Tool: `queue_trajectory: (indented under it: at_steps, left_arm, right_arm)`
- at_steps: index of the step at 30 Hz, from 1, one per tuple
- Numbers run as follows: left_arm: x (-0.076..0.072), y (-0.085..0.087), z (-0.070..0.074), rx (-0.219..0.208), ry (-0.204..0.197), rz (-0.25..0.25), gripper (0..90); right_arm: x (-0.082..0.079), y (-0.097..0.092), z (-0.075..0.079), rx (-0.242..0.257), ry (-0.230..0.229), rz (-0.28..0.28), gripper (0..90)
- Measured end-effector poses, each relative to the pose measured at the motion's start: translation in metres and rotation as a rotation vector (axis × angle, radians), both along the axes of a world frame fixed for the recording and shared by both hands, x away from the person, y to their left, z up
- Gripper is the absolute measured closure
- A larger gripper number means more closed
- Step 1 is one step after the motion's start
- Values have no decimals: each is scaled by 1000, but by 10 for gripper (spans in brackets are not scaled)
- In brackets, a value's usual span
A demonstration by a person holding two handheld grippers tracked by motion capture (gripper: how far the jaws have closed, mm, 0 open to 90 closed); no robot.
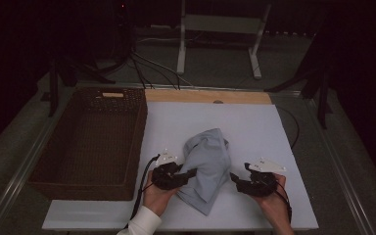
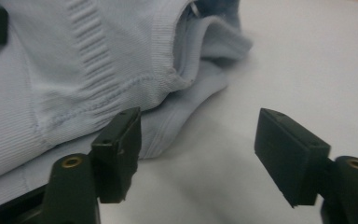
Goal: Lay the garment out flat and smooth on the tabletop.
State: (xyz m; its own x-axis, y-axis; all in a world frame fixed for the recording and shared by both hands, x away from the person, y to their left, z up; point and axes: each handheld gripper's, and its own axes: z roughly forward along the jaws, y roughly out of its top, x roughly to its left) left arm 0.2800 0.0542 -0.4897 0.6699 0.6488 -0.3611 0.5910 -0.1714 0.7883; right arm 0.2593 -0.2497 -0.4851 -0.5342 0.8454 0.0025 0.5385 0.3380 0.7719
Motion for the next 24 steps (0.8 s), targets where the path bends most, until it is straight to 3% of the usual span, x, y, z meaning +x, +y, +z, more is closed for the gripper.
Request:
queue_trajectory:
  at_steps: [12,20,24]
  left_arm:
    - [-1,-1,3,4,-12,-4,611]
    - [-1,-1,3,3,-15,-4,621]
    - [0,1,4,1,-16,-5,627]
  right_arm:
    - [15,21,-16,-17,100,60,407]
    - [18,25,-19,-8,151,76,594]
    - [16,29,-19,-18,167,99,762]
